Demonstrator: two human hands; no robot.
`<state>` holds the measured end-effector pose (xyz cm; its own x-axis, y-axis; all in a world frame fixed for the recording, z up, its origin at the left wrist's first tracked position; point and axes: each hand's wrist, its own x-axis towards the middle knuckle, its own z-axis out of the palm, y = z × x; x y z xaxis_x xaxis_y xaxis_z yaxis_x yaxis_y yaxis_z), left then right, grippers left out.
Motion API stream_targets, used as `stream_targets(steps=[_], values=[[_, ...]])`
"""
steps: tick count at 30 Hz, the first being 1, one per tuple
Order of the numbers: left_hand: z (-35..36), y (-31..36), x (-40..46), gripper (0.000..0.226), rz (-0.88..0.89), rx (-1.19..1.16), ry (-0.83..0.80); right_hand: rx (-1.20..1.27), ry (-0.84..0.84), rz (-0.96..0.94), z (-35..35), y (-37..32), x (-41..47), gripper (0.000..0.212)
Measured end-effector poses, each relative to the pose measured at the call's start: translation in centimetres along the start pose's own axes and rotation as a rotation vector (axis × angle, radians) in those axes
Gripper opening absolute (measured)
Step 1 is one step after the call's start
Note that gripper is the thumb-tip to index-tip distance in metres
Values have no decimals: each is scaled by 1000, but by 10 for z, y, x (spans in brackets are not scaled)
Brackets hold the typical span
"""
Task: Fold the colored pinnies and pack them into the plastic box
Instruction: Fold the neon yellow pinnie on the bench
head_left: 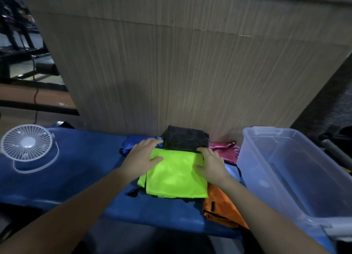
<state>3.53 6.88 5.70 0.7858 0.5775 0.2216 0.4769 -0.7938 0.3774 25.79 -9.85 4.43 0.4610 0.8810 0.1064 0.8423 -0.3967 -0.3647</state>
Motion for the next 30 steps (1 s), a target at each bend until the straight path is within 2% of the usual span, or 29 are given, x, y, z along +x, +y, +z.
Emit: stream_targets(steps=[3,5,7,12,14,17,20,22,25,30], values=[[-2,0,25,75,-99,67,-301,27,-114,85,1,-1,14,75],[-3,-3,35,76,-101,81,-375,6,-102,85,2,0,21,71],[-6,-4,39,67,-77,119,-402,-32,-80,55,3,0,24,60],[-8,-2,29,41,-107,-56,-396,121,56,-17,-1,-1,19,29],[-11,-2,18,26,-137,-144,-370,243,53,-52,-9,-5,13,22],[-18,-2,-2,28,-159,-222,-325,431,19,-101,-23,-23,4,23],[-31,-1,-26,34,-150,-294,-342,544,3,-231,-35,-52,-3,24],[-42,2,-41,46,-120,-439,-370,572,-42,-314,-41,-76,-6,27],[-60,11,-62,50,-108,-661,-328,630,-163,-385,-45,-116,-11,33],[-87,4,-91,26,-168,-713,-196,638,-252,-424,-51,-168,-14,33]])
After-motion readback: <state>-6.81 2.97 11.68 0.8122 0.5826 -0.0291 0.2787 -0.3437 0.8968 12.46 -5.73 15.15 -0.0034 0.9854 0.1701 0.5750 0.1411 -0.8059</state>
